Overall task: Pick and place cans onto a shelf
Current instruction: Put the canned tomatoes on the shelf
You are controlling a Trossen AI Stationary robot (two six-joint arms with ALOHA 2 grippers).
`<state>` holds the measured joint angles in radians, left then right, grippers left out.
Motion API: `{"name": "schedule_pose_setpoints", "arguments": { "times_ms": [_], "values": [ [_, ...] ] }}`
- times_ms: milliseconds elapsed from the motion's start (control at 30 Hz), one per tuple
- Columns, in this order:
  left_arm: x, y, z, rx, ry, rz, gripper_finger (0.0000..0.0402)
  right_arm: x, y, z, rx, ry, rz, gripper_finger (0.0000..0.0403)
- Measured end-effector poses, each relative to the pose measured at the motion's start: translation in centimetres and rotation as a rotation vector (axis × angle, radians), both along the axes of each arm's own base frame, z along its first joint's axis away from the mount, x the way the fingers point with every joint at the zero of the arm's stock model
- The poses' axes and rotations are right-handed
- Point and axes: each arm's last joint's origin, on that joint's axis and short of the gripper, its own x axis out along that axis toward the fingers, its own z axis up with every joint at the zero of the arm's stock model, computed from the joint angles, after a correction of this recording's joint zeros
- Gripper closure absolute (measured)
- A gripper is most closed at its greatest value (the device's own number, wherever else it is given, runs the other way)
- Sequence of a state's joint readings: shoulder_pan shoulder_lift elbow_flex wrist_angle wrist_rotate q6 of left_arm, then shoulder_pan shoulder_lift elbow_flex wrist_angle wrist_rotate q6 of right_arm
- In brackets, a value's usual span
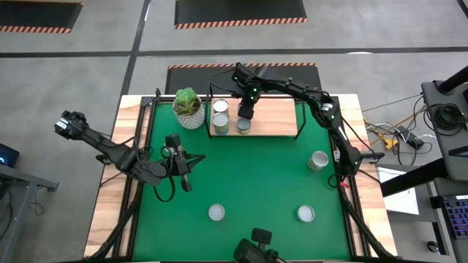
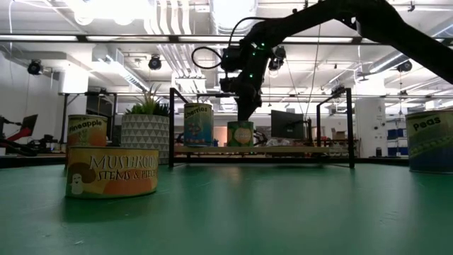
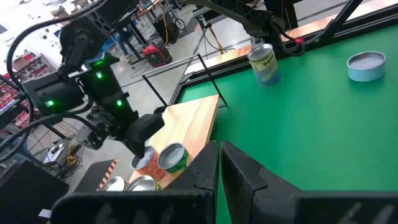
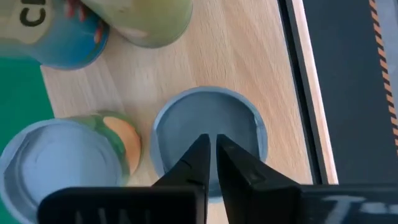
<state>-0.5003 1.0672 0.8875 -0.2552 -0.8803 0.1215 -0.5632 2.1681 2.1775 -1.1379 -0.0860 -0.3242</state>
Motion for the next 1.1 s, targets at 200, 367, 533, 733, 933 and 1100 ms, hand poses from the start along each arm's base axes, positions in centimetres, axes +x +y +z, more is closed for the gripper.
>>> {"name": "schedule_pose_setpoints", "arguments": {
  "times_ms": [200, 367, 533, 733, 933, 1100],
  "values": [
    [0.0, 0.0, 0.0, 0.000, 0.000, 0.000, 0.0402, 0.0, 0.0, -0.9, 0.017, 0.004, -0.034, 0.0393],
    [0.0, 0.0, 0.0, 0.000, 0.000, 0.000, 0.0402, 0.1, 0.0, -1.5, 0.024, 0.000, -0.052, 0.0394],
    [0.0, 0.0, 0.0, 0.000, 0.000, 0.000, 0.0402, 0.2, 0.2, -1.5, 0.025, -0.002, -0.054, 0.0394],
    [0.0, 0.0, 0.0, 0.000, 0.000, 0.000, 0.0402, 0.7, 1.0, -1.4, 0.028, 0.004, -0.032, 0.0394],
    [0.0, 0.0, 0.0, 0.000, 0.000, 0.000, 0.0402, 0.7, 1.1, -1.4, 0.033, 0.005, -0.046, 0.0394],
    [0.0, 0.0, 0.0, 0.000, 0.000, 0.000, 0.0402, 0.6, 1.3, -1.3, 0.032, 0.009, -0.044, 0.0394]
  ]
}}
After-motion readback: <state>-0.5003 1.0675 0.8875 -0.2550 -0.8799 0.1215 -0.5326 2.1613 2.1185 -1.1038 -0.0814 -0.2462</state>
